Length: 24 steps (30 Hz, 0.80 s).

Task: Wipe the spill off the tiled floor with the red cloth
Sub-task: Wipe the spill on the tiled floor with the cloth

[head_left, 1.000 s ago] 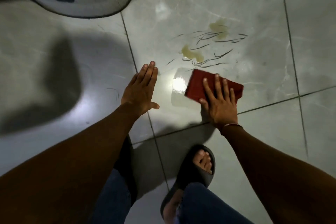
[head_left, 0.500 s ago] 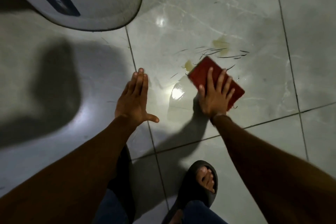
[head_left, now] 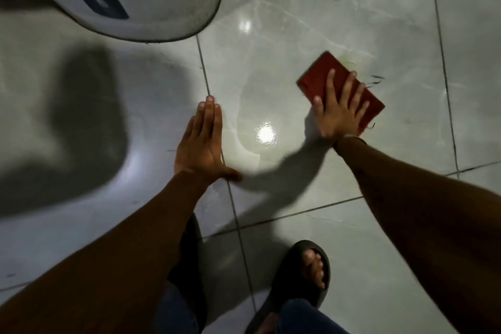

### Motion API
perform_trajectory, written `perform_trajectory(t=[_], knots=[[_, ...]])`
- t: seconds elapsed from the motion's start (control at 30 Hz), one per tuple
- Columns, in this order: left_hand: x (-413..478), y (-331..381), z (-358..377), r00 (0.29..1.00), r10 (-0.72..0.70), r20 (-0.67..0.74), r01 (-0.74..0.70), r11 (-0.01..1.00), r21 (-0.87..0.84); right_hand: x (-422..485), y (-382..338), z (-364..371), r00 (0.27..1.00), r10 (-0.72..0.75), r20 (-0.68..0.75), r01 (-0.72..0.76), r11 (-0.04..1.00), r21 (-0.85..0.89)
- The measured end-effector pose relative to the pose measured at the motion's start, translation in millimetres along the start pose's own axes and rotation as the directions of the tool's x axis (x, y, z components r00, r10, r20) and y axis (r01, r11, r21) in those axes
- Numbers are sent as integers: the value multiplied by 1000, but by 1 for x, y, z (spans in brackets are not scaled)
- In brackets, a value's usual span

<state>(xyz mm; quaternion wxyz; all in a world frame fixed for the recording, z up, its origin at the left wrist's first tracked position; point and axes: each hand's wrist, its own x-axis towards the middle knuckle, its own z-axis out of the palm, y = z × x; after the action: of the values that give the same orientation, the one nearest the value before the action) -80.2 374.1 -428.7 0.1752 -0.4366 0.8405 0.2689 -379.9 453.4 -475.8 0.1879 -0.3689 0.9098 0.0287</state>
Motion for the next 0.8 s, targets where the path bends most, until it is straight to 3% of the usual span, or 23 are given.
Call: perform_trajectory(t=[0.07,0.13,0.2,0.27,0.33,0.43,0.5,0.57,0.6,0.67,0.7,0.73,0.8], knots=[[0,-1,2,1000,5,-7,-5,1000,-24,5,-45,9,999,26,-46,-25,999,26],[1,3,2,1000,2,-10,-3,999,-32,-32,-63,28,978,-203,-48,202,979,-20],[1,4,1,1000,-2,8,3,999,-33,-87,-40,45,863,-505,21,504,858,-102],[2,4,0,1000,17,2,-17,999,-27,-119,13,49,805,-586,97,593,788,-165],[7,7,-2,997,78,-17,-78,997,-12,-119,66,37,883,-445,149,467,865,-184],[28,27,-5,990,132,-55,-132,991,8,-69,102,13,995,-41,89,51,992,-115],[49,46,-7,988,121,-93,-121,993,8,-11,80,3,977,209,-39,-208,978,29],[65,65,-6,989,82,-120,-84,996,-9,31,38,-4,936,334,-108,-320,939,130],[71,72,-4,989,53,-136,-55,998,-13,38,18,-1,947,295,-128,-280,952,124],[76,79,-2,991,27,-130,-27,1000,2,16,1,15,994,-43,-103,44,999,4],[76,79,0,992,31,-125,-30,1000,6,-10,10,22,964,-263,-32,261,963,-71],[77,78,-1,991,40,-131,-39,999,13,-36,27,26,921,-389,35,390,915,-106],[78,74,-1,991,65,-117,-61,997,38,-64,78,20,918,-382,111,394,911,-123]])
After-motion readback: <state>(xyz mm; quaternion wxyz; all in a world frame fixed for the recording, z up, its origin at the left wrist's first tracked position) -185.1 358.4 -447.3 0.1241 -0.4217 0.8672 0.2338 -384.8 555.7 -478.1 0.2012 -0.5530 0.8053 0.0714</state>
